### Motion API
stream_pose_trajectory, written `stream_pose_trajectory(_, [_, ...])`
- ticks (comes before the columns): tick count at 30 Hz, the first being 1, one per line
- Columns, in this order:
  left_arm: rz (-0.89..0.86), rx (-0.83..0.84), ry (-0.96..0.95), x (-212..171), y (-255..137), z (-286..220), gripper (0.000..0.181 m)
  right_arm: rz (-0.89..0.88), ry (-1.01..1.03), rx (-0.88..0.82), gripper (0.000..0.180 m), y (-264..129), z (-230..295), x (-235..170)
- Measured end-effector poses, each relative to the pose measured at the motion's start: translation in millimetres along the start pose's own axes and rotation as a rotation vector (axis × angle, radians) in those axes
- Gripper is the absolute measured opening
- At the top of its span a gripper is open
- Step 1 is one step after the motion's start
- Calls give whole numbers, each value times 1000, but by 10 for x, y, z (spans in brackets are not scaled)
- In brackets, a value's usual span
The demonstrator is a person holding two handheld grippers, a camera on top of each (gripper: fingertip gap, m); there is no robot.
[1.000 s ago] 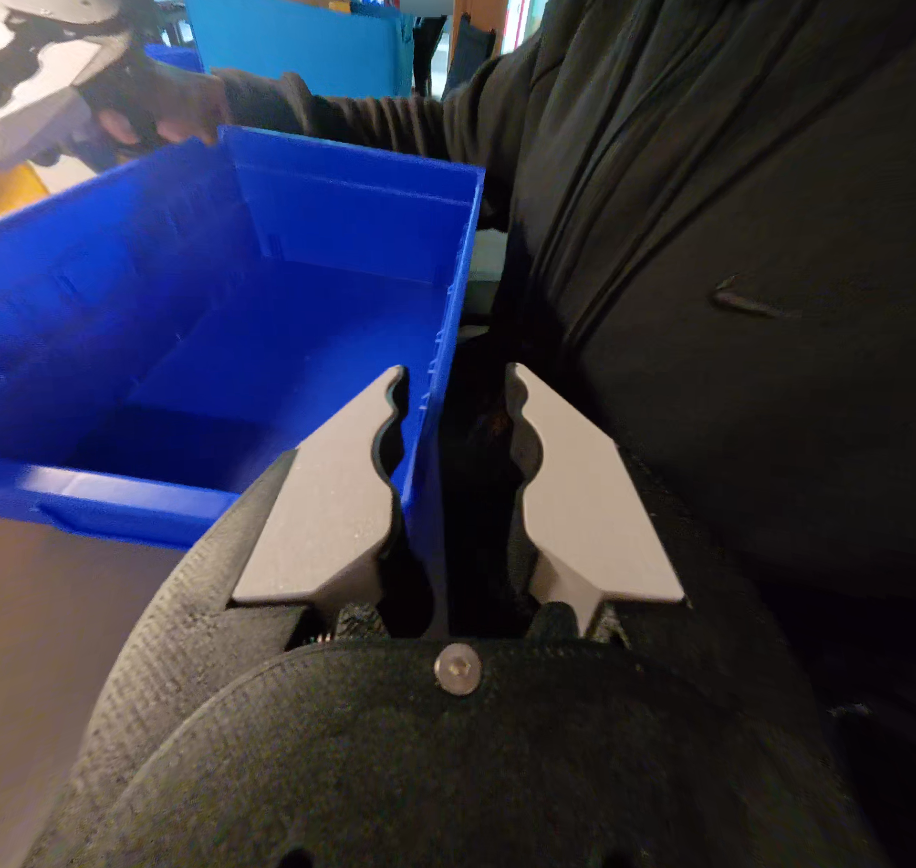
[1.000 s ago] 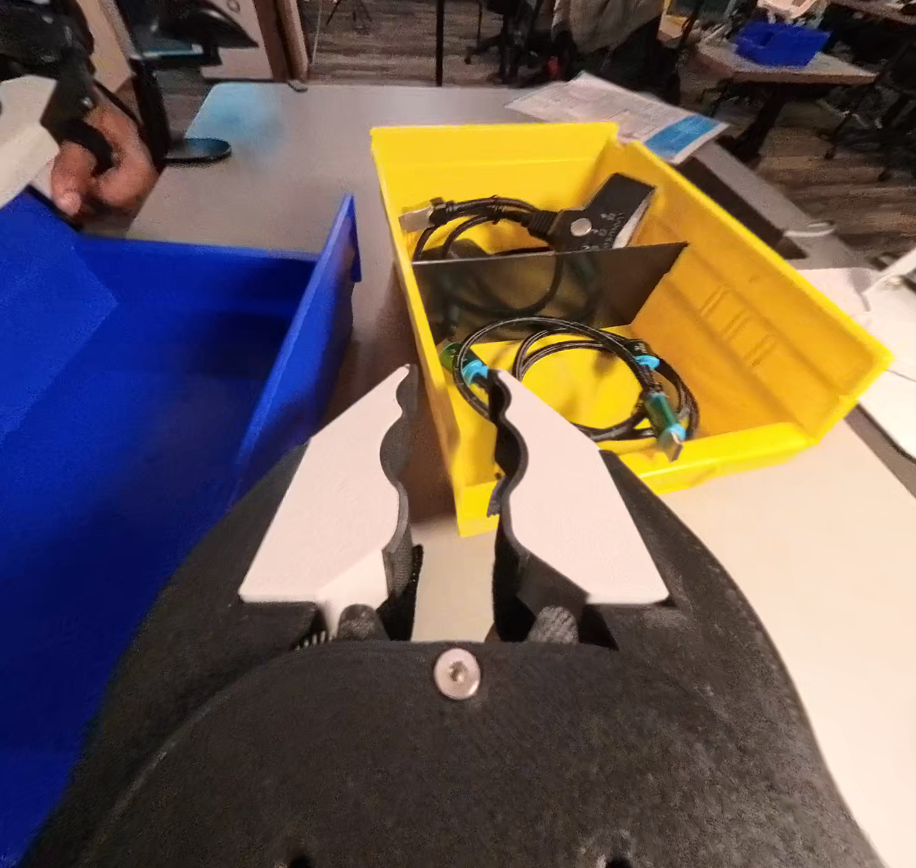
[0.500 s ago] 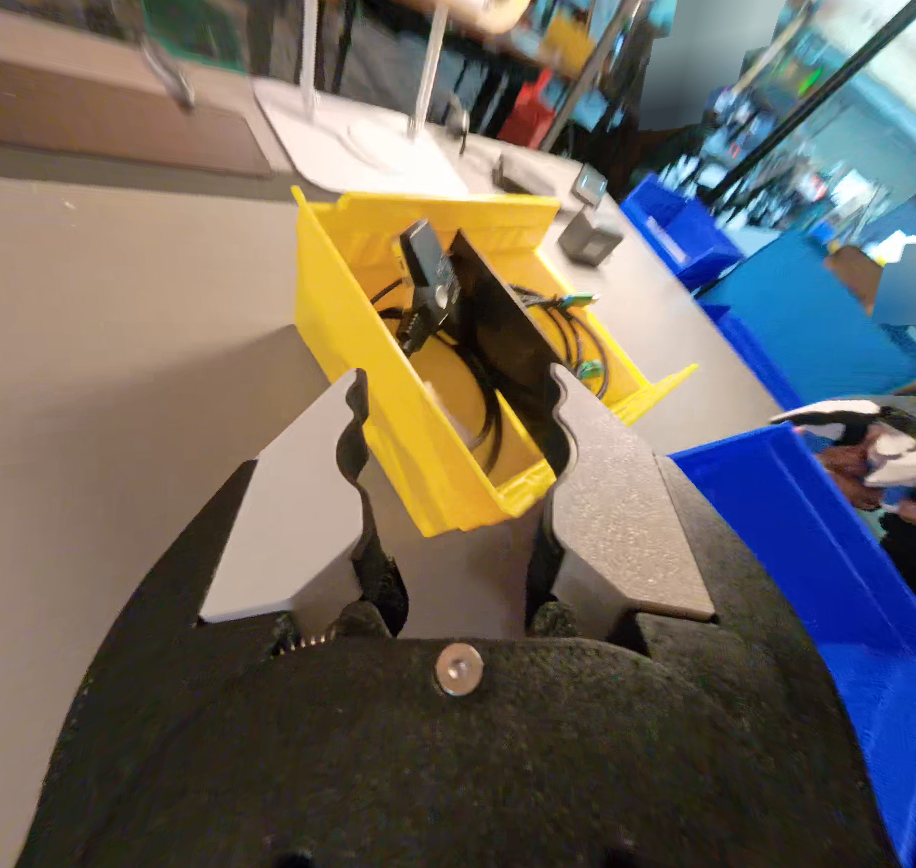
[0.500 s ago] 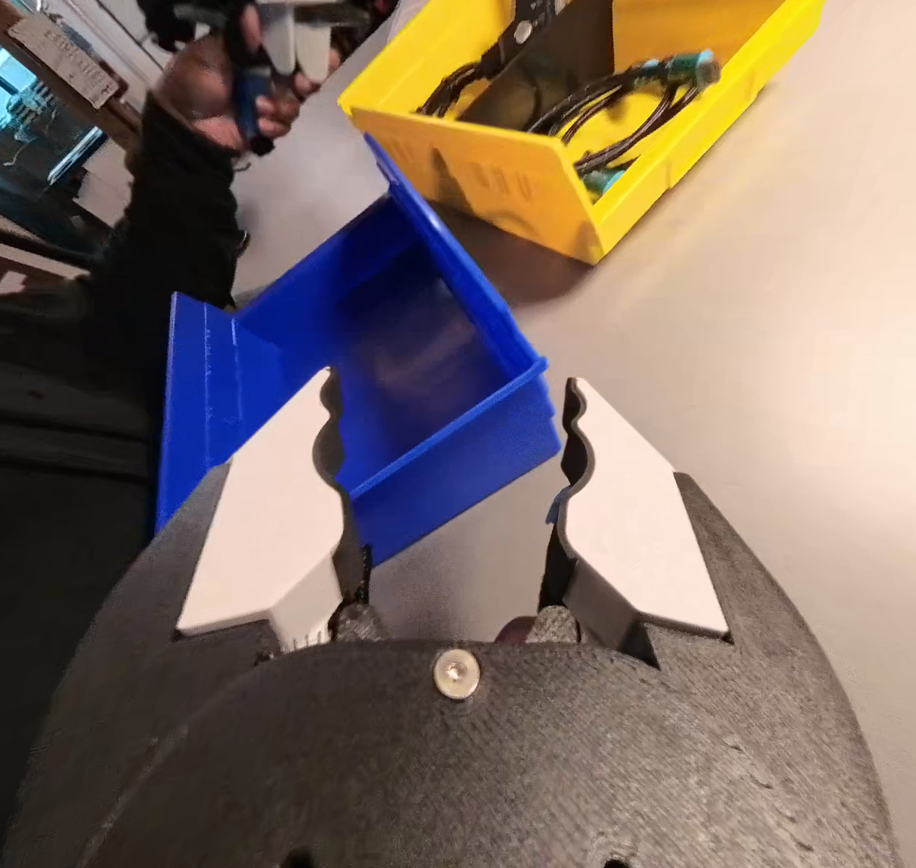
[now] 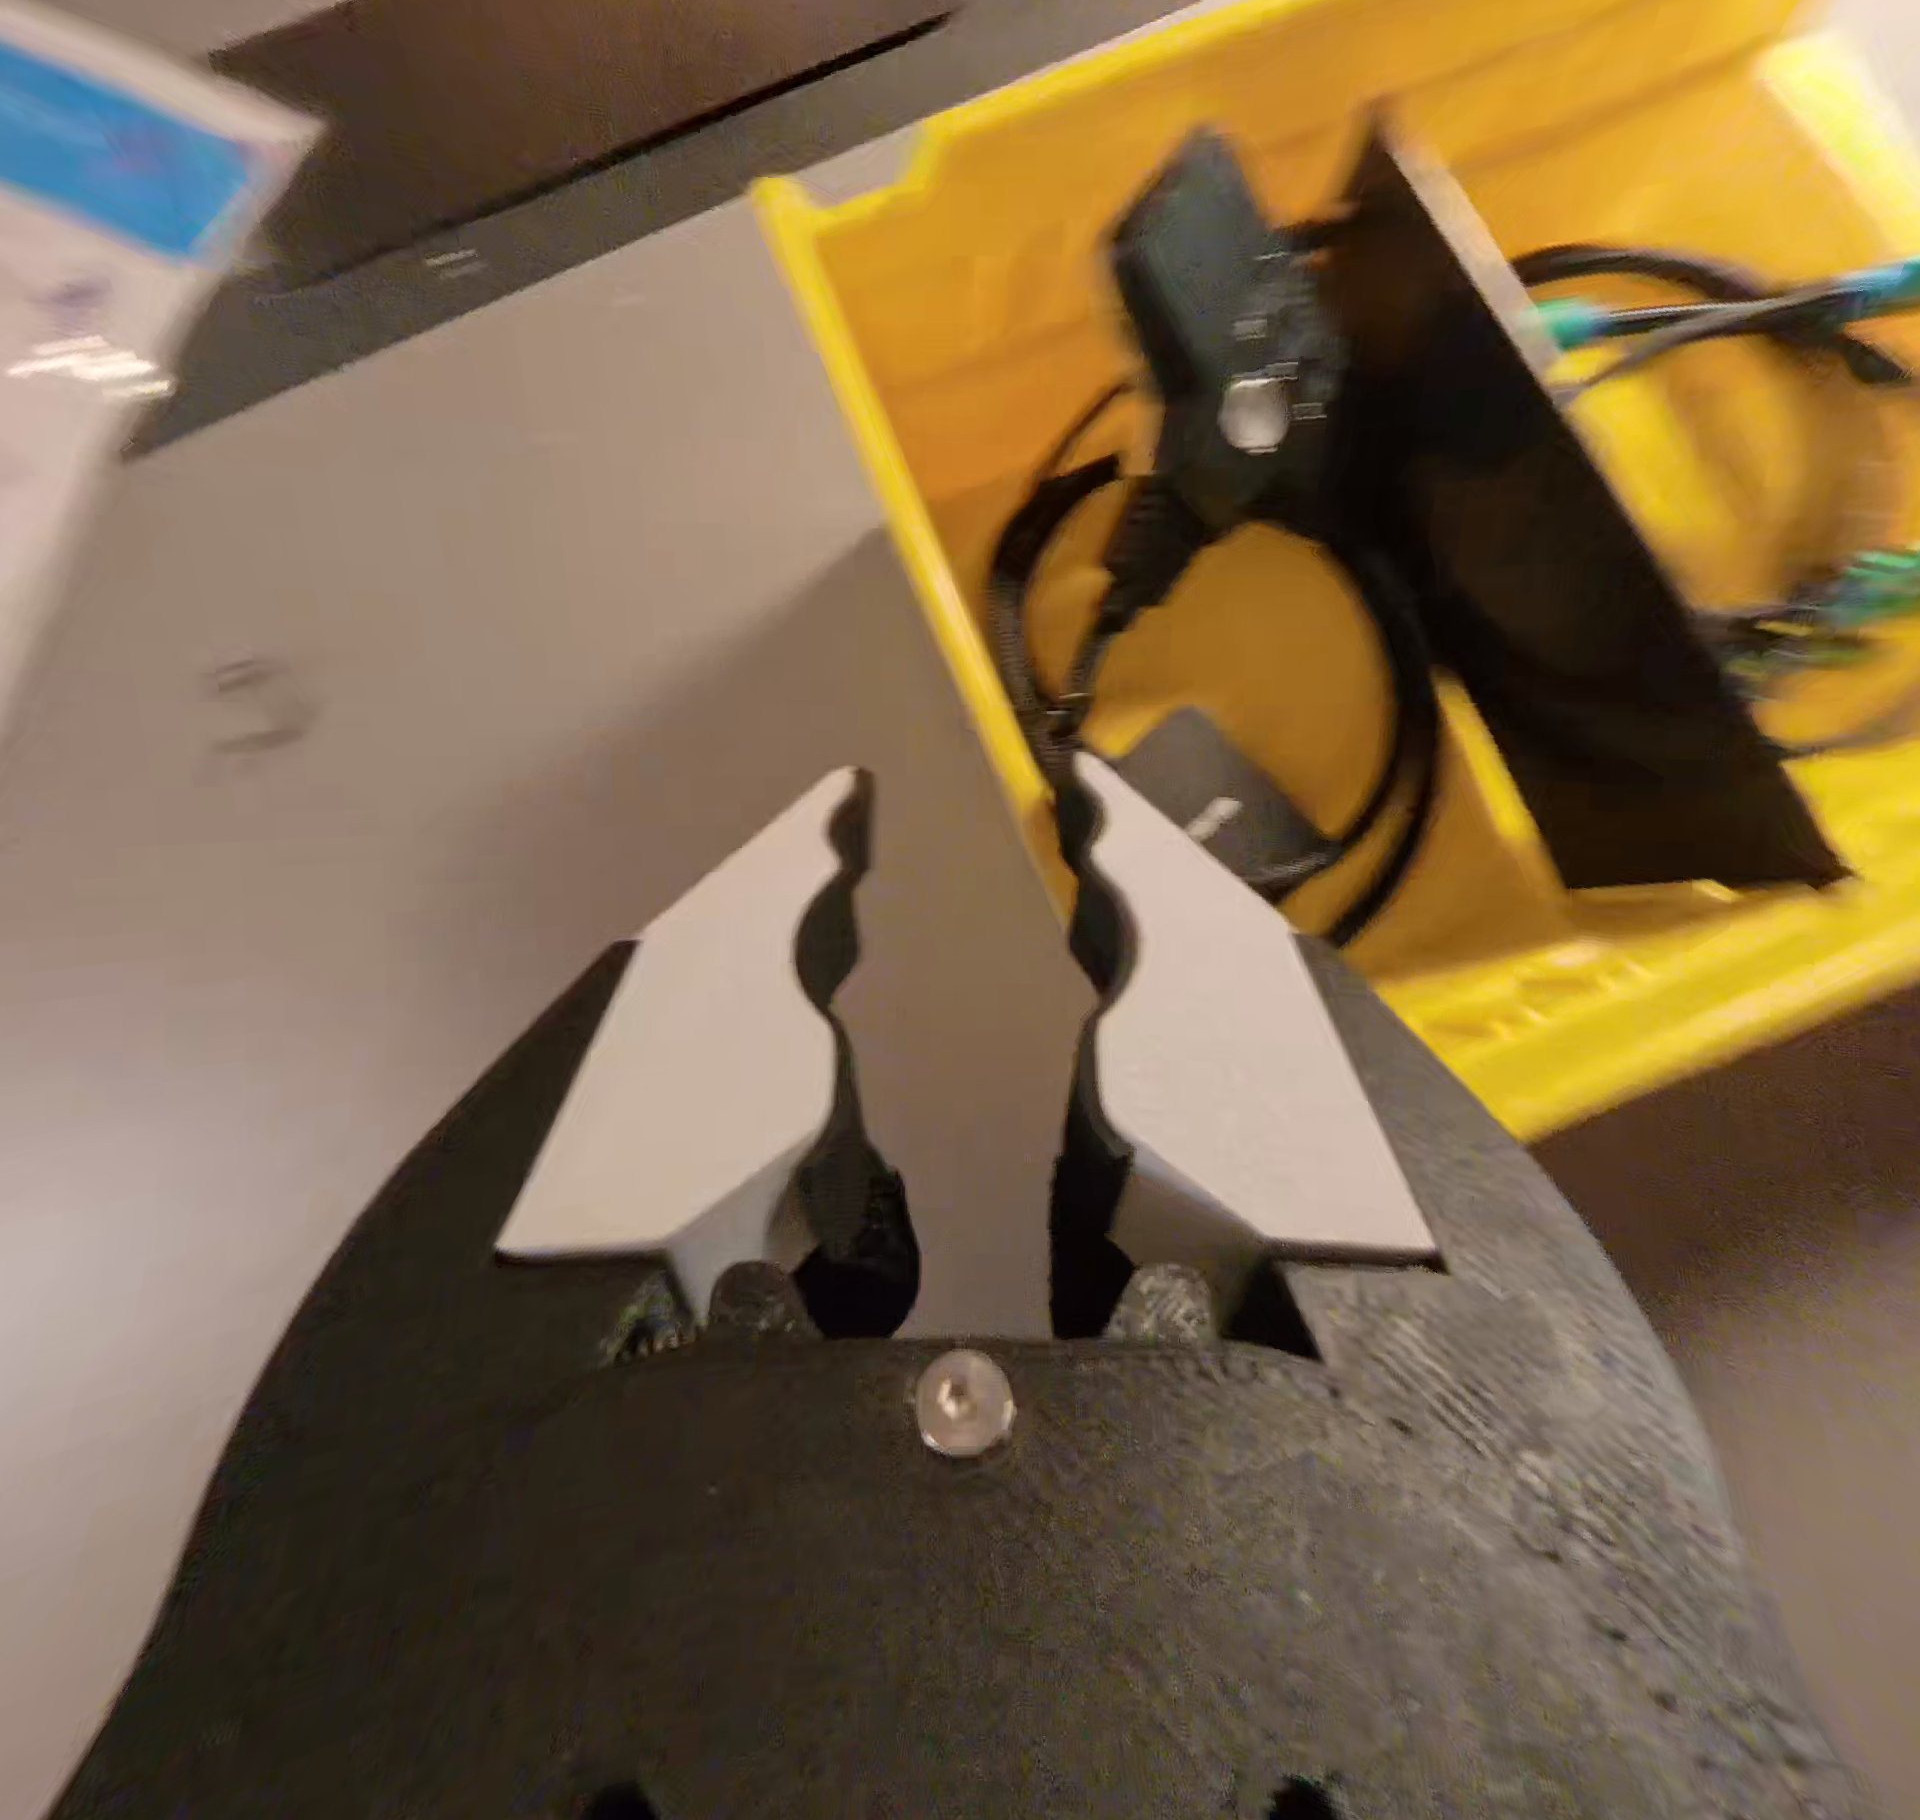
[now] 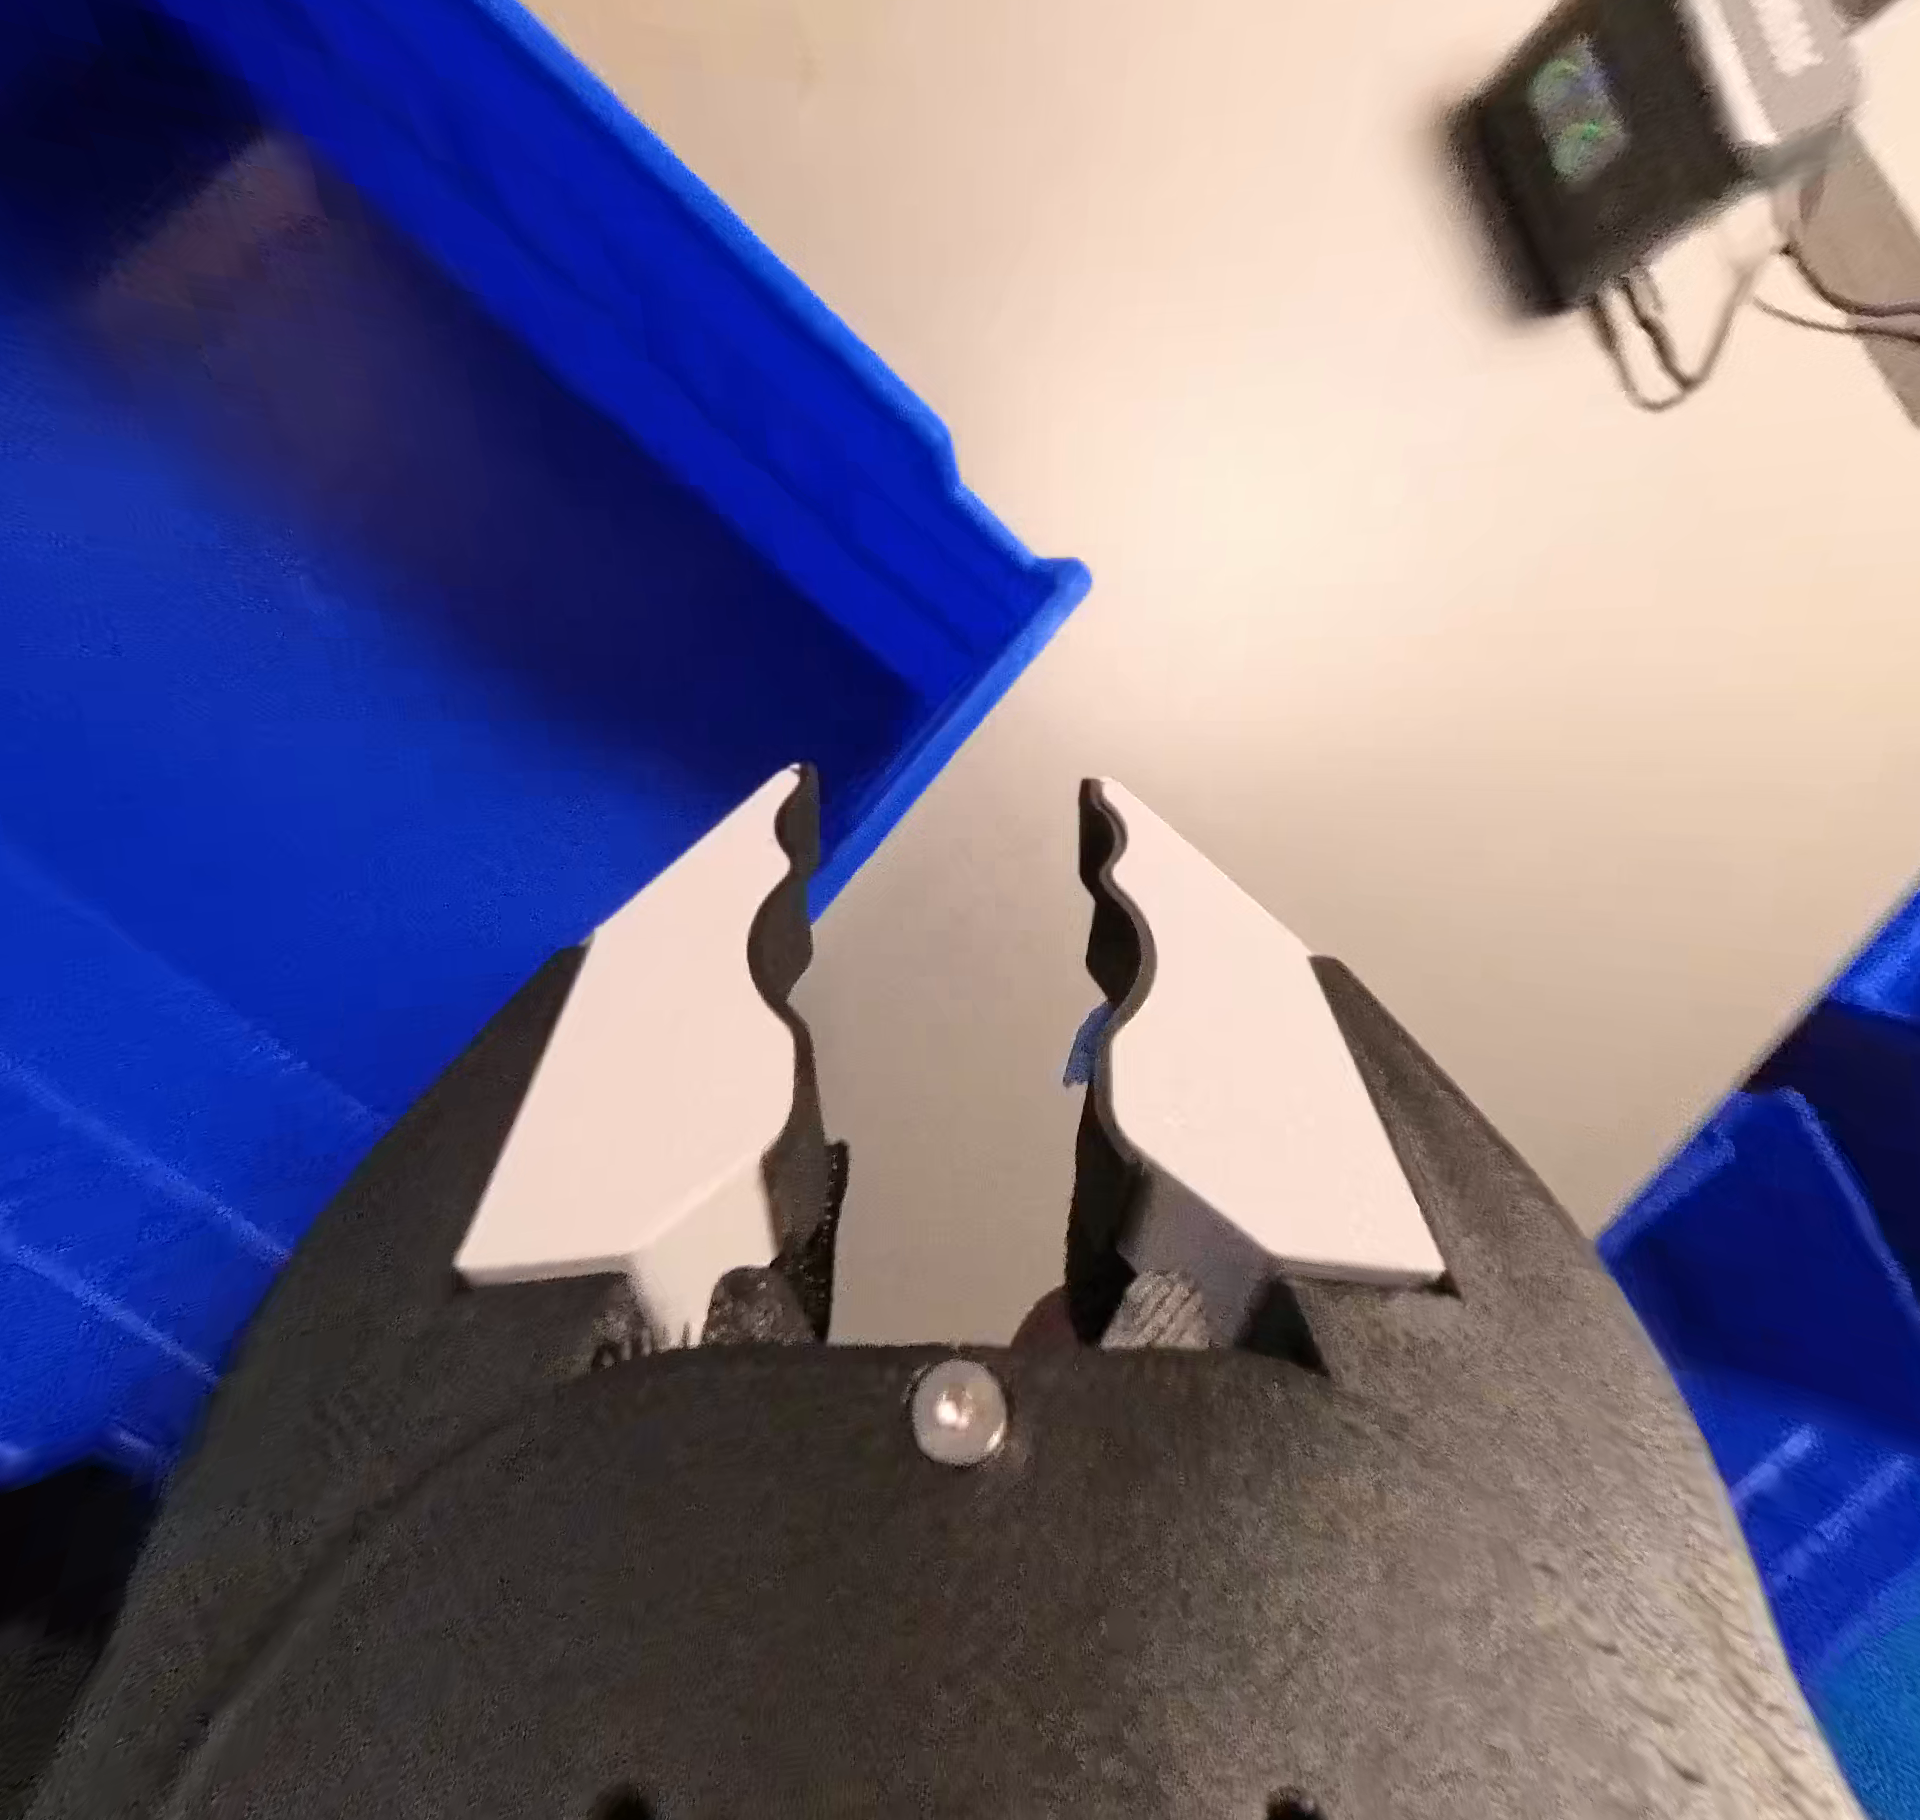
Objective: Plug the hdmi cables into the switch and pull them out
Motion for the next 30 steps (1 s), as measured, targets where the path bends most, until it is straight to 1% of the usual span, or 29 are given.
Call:
stream_pose_trajectory(1, [35,126,7,4,-98,124,50,-15,7,-31,55,-98,-34,21])
stream_pose_trajectory(2, [40,236,20,37,-232,191,52,-54,11,-26,55,-190,-19,67])
stream_pose_trajectory(3, [8,277,42,111,-370,164,53,-108,13,11,55,-248,36,142])
stream_pose_trajectory(4, [-42,225,66,221,-473,26,54,-163,13,78,55,-266,133,246])
stream_pose_trajectory(6, [-122,-55,149,474,-526,-514,55,-223,2,268,56,-196,442,515])
stream_pose_trajectory(7, [-107,-191,208,569,-475,-828,55,-219,-11,355,56,-112,631,653])
stream_pose_trajectory(8, [-46,-275,276,625,-371,-1115,56,-197,-28,423,59,-2,830,781])
stream_pose_trajectory(9, [41,-305,352,645,-225,-1357,57,-163,-42,475,64,130,1022,891])
stream_pose_trajectory(11, [226,-295,469,608,123,-1680,58,-78,-63,537,74,416,1344,1046])
stream_pose_trajectory(13, [366,-261,503,533,408,-1818,58,10,-110,513,78,655,1581,1107])
stream_pose_trajectory(15, [438,-188,532,438,559,-1861,56,86,-188,434,77,845,1711,1097])
stream_pose_trajectory(16, [449,-156,546,391,595,-1875,56,100,-218,436,78,903,1762,1080])
stream_pose_trajectory(17, [435,-129,565,358,607,-1891,51,99,-234,476,71,923,1801,1066])
stream_pose_trajectory(18, [415,-119,587,326,596,-1904,43,95,-253,508,56,922,1818,1051])
stream_pose_trajectory(19, [408,-144,591,280,573,-1921,33,90,-289,519,51,912,1816,1032])
stream_pose_trajectory(21, [398,-172,614,188,502,-1888,33,104,-351,541,51,874,1753,967])
stream_pose_trajectory(23, [426,-215,647,48,381,-1814,32,139,-402,564,51,804,1645,857])
stream_pose_trajectory(26, [550,-244,706,-250,112,-1608,30,218,-452,559,44,644,1472,595])
stream_pose_trajectory(28, [642,-211,722,-479,-86,-1397,28,286,-464,509,39,499,1326,390])
stream_pose_trajectory(30, [679,-125,708,-680,-308,-1166,31,325,-434,377,36,344,1163,202])
Point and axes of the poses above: each gripper's, where its closed fingertips meet, y out along the fingers, x out of its top, z = x × y across the jaws, the point moved 10 cm from there along -y, back along the fingers, and after that the axes turned 1 degree about z, right-handed, at the moved point
